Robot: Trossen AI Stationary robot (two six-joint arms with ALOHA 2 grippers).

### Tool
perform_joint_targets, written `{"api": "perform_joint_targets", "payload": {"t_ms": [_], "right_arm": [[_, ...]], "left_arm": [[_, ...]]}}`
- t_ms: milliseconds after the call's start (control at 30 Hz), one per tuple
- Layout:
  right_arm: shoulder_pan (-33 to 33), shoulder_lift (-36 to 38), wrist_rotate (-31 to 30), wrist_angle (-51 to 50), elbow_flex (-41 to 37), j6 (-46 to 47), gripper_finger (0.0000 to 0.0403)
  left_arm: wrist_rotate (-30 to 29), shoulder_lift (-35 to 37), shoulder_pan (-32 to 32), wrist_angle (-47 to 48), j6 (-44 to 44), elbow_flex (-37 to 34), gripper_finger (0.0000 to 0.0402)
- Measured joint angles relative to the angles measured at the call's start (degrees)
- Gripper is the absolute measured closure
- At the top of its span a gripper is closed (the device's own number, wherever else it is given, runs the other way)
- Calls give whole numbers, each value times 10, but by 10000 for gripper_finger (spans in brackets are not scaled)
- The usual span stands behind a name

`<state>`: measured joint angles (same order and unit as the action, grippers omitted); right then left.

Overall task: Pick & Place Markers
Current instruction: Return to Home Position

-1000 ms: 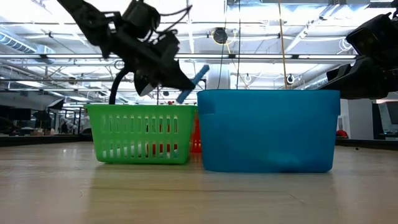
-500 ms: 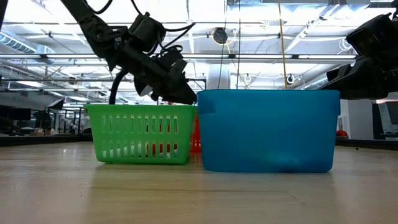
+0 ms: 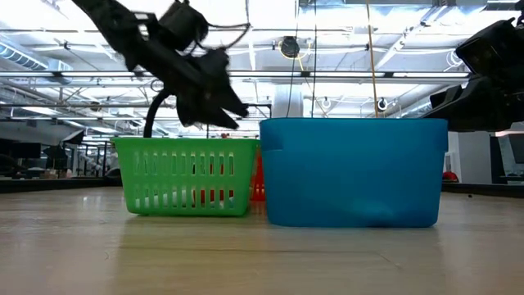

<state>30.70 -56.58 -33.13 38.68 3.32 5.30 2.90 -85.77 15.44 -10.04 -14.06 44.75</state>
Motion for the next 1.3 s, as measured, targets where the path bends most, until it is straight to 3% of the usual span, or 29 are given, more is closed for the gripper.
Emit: {"api": "perform_joint_targets", "payload": {"t_ms": [367,533,633,733,1000,1133,1300], "right_arm": [[0,0,0,0,0,-1,403],[0,0,0,0,0,0,403],[0,0,0,0,0,0,403],[0,0,1,0,0,0,403],[0,0,1,-16,0,0,403],[0,0,0,-21,0,0,403],[0,0,-2,-19,0,3,403]], "left_arm": [[13,267,1,432,10,0,140],[-4,344,-6,511,-19,-4,146],[-24,379,-17,476,-19,-22,142],[-40,417,-29,373,8,-68,136],[-40,500,-47,119,26,-264,134],[-28,532,-47,45,-8,-342,142],[-4,571,-59,-7,7,-388,148]]}}
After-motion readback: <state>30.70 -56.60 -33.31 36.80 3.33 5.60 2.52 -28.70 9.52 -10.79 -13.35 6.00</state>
